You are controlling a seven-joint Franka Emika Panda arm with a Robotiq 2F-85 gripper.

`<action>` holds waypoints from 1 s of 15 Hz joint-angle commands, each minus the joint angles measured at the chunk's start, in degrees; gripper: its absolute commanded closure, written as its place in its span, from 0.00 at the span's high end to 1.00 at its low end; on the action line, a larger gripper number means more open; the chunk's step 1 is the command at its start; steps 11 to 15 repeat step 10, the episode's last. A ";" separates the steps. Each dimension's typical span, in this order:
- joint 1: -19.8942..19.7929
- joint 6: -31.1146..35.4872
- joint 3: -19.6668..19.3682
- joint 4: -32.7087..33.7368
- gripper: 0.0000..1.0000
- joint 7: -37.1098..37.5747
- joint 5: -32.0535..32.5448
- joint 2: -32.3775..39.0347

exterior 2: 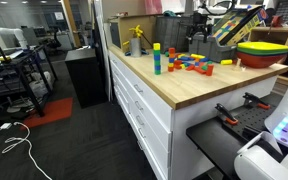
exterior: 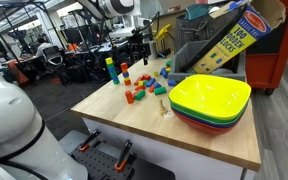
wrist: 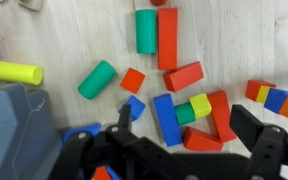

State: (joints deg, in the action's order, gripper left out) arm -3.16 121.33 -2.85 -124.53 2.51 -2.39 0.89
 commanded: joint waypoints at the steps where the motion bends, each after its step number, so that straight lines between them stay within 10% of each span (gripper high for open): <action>1: -0.26 2.07 -0.36 -6.10 1.00 -0.54 0.35 -5.21; 15: -0.03 0.47 -0.07 -6.15 1.00 0.08 -0.13 -5.03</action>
